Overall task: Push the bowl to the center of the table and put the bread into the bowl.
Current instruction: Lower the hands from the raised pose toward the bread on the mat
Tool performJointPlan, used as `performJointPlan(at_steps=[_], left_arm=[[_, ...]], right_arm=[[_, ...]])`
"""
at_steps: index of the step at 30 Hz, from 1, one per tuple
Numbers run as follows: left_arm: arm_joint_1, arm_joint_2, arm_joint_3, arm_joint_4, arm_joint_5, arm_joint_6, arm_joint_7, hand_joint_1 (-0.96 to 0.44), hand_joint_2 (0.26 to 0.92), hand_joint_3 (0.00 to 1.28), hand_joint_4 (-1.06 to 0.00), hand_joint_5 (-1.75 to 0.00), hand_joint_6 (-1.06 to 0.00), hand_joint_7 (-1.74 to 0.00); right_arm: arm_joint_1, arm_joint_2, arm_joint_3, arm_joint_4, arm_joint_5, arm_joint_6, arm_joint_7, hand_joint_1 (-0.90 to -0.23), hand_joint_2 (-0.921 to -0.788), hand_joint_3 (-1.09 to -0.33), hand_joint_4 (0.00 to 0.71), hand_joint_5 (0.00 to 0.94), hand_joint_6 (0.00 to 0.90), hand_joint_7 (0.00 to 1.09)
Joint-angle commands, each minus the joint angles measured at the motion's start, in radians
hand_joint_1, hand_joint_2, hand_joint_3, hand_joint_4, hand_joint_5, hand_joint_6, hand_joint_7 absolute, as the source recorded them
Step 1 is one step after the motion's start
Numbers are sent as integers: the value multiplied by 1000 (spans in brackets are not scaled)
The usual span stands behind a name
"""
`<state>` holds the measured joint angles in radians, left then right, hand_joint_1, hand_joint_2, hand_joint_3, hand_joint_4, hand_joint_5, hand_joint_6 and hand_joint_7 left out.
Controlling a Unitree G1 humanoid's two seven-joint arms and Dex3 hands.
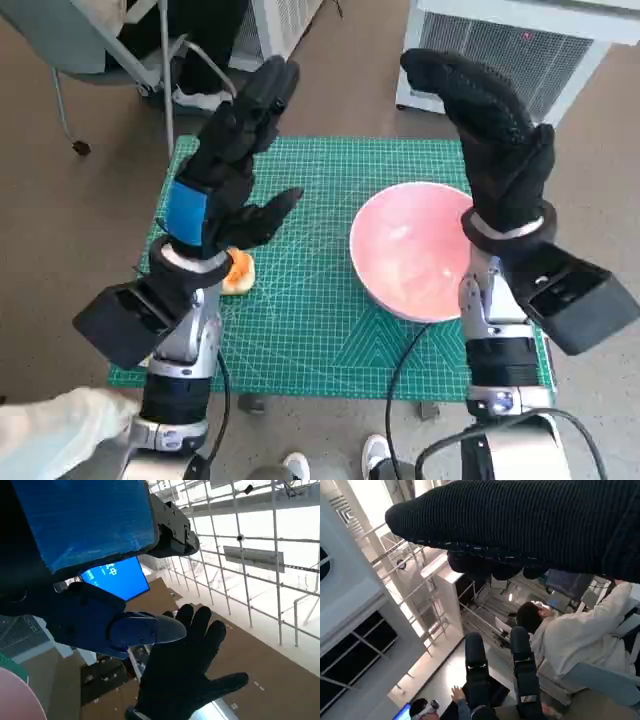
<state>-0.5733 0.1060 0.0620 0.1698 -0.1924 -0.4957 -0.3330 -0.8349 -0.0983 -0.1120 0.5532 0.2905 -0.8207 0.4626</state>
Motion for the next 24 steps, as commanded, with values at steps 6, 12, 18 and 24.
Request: performJointPlan(at_steps=[6,12,18,24], left_arm=[[-27,7,4,26,21,-40,17,-509,921,272,-282,0,-387,-26],[-30,8,5,32,28,-54,23,-514,921,275,-282,0,-389,-26],[-32,10,7,39,36,-65,30,-516,921,276,-281,0,-390,-26],[-29,7,5,42,47,-77,40,-524,921,277,-279,0,-389,-24]], right_arm=[[27,9,3,17,-11,-12,-1,-558,-921,-762,278,2,-1,636],[29,11,3,27,-16,-25,-1,-561,-921,-768,279,3,-1,632],[30,9,1,35,-14,-32,1,-562,-921,-773,279,3,-1,631],[42,-13,-15,33,10,-29,15,-567,-921,-782,276,1,-1,614]])
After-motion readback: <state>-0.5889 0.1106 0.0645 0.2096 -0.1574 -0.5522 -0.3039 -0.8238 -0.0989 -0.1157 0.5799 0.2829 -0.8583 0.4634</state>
